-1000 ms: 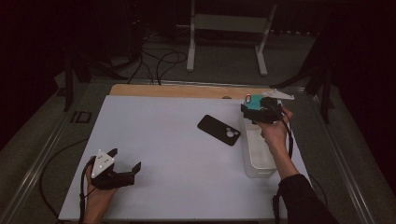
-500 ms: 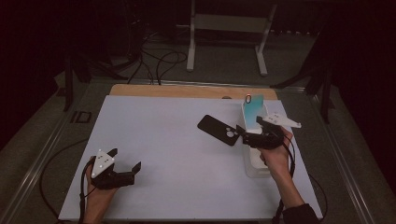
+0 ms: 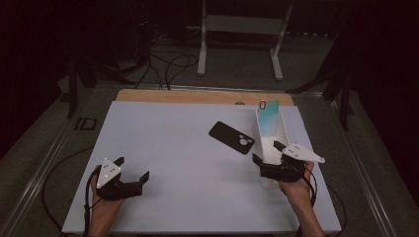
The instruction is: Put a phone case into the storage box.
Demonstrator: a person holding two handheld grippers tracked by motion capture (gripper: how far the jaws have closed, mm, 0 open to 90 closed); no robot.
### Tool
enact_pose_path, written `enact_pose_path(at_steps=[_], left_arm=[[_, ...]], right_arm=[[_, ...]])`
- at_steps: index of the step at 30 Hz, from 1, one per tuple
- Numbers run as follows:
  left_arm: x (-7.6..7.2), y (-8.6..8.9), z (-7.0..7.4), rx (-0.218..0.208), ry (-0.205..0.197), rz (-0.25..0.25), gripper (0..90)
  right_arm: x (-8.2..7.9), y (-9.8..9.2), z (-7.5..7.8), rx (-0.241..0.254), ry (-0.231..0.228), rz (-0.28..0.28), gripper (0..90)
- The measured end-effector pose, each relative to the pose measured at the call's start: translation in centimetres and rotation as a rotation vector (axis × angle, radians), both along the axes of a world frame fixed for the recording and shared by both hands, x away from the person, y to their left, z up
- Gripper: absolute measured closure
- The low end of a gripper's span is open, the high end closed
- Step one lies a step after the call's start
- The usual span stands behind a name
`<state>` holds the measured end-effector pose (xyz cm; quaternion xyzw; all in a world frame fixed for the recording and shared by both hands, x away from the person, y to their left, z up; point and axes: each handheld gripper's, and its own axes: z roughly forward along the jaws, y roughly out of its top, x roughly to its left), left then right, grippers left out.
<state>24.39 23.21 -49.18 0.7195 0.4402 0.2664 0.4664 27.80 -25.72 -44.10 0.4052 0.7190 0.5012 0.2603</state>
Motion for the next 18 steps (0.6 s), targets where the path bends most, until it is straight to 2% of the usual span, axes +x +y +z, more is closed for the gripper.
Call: enact_pose_path(at_steps=[3, 8, 12, 15, 18], left_arm=[[0.0, 0.0, 0.0, 0.001, -0.001, -0.001, 0.2], [0.0, -0.1, 0.0, 0.003, -0.001, -0.002, 0.2], [0.0, -0.1, 0.0, 0.009, -0.002, -0.006, 0.2], [0.0, -0.1, 0.0, 0.012, -0.003, -0.007, 0.2], [0.0, 0.0, 0.1, 0.009, -0.005, -0.007, 0.2]], right_arm=[[-0.6, -0.1, -0.7, -0.005, -0.019, -0.003, 9.6], [-1.7, -0.5, -1.7, 0.037, -0.041, 0.005, 9.6], [-2.0, -0.7, -2.1, 0.053, -0.049, 0.011, 9.6], [-2.0, -0.7, -2.5, 0.041, -0.047, 0.010, 9.6], [-1.9, -0.7, -2.7, 0.052, -0.037, 0.009, 9.5]])
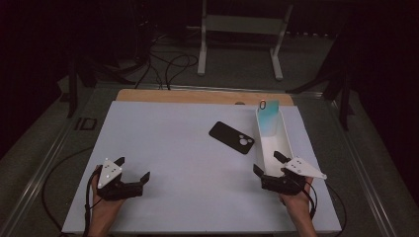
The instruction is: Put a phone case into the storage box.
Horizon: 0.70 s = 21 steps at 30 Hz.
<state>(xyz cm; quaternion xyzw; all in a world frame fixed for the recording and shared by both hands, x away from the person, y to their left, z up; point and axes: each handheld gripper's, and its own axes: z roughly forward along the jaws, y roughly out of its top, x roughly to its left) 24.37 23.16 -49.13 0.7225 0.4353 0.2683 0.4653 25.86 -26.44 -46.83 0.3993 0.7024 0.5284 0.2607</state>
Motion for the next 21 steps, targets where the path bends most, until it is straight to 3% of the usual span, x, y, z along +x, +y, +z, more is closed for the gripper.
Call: enact_pose_path(at_steps=[10, 13, 21], left_arm=[[0.0, -0.2, 0.2, 0.012, -0.005, -0.003, 0.2], [0.1, -0.3, 0.6, -0.005, -0.011, -0.006, 0.2], [1.4, -2.1, 2.5, 0.013, -0.030, -0.073, 0.1]], right_arm=[[-0.1, -0.2, 0.0, 0.002, -0.010, -0.005, 8.5], [-0.1, -0.3, -0.1, 0.003, -0.005, -0.002, 8.6], [-0.3, -0.3, 0.0, 0.015, -0.012, 0.006, 8.6]])
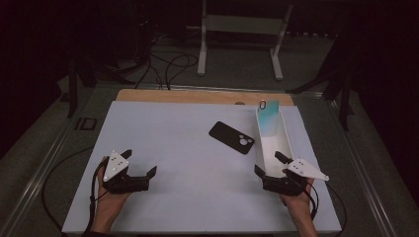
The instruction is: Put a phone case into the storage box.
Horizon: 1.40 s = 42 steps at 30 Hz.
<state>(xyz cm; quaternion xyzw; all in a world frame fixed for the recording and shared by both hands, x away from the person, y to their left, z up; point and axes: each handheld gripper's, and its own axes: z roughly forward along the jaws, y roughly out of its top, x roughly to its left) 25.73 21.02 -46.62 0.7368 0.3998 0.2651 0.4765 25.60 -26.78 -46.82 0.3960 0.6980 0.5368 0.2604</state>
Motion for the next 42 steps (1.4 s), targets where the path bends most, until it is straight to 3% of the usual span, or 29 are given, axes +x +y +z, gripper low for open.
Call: enact_pose_path(at_steps=[6, 10, 17, 28, 42], left_arm=[[0.9, -1.0, 1.3, 0.016, -0.023, -0.031, 0.1], [2.3, -2.3, 3.1, 0.017, -0.043, -0.071, 0.1], [3.9, -4.4, 4.2, 0.023, -0.053, -0.117, 0.1], [5.7, -8.1, 4.7, 0.040, -0.054, -0.180, 0.2], [8.9, -11.6, 4.9, 0.060, -0.023, -0.233, 0.6]], right_arm=[[-0.1, -0.2, -0.2, 0.003, 0.002, -0.002, 8.6], [-0.2, -0.3, -0.1, 0.014, -0.005, -0.008, 8.5], [-0.2, -0.4, -0.1, 0.018, -0.006, -0.009, 8.6], [0.0, -0.6, -0.3, 0.025, 0.004, -0.015, 8.6], [0.0, -0.5, -0.3, 0.031, 0.005, -0.010, 8.6]])
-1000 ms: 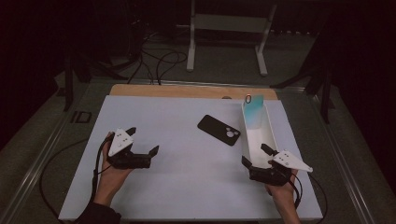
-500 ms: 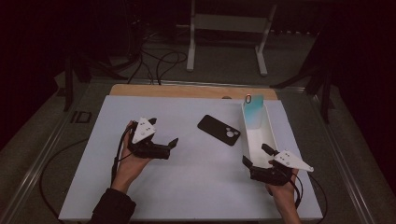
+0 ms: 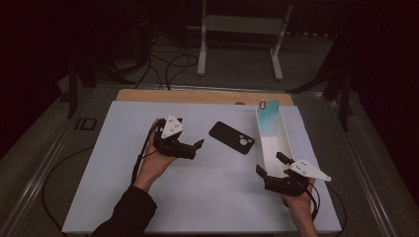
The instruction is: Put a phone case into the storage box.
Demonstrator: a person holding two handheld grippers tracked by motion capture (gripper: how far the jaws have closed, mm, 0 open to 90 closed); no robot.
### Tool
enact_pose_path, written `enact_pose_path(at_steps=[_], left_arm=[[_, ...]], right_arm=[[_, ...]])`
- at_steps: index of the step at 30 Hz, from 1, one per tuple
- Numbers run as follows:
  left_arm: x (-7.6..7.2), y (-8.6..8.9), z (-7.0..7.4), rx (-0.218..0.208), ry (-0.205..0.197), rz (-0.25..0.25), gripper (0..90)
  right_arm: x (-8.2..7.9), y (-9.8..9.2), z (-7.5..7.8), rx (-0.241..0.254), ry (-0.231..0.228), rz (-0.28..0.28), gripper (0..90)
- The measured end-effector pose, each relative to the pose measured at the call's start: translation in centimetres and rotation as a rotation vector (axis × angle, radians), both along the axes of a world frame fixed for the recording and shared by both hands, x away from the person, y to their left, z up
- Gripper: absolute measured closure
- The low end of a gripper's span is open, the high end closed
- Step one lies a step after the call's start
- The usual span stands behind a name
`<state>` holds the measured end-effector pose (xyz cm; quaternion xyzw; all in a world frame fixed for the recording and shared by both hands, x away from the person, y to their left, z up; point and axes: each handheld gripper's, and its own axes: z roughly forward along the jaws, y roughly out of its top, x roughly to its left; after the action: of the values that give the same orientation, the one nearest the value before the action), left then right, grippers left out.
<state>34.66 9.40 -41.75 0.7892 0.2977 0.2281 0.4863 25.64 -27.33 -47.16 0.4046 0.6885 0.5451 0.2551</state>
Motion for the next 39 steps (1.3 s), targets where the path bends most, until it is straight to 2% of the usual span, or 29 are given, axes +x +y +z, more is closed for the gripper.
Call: enact_pose_path(at_steps=[9, 15, 21, 26, 32, 39], left_arm=[[2.2, -1.9, 0.1, -0.014, 0.013, 0.000, 3.4], [3.8, -3.0, -0.3, -0.004, 0.044, 0.011, 7.2], [5.2, -4.3, -0.9, 0.034, 0.072, 0.019, 15.3], [6.4, -5.3, -1.6, 0.042, 0.100, 0.011, 21.1], [7.8, -6.6, -2.6, 0.057, 0.121, 0.013, 33.6], [9.6, -8.6, -3.9, 0.060, 0.158, -0.015, 57.3]], right_arm=[[0.0, 0.0, 0.0, 0.002, -0.002, 0.000, 8.6], [0.0, 0.0, 0.0, 0.008, -0.002, 0.000, 8.6], [0.0, 0.0, 0.0, 0.013, -0.001, -0.003, 8.6], [0.1, 0.0, 0.0, 0.015, -0.001, -0.003, 8.6], [0.1, -0.1, 0.0, 0.017, -0.001, -0.002, 8.6], [0.1, -0.2, -0.1, 0.024, 0.002, -0.009, 8.6]])
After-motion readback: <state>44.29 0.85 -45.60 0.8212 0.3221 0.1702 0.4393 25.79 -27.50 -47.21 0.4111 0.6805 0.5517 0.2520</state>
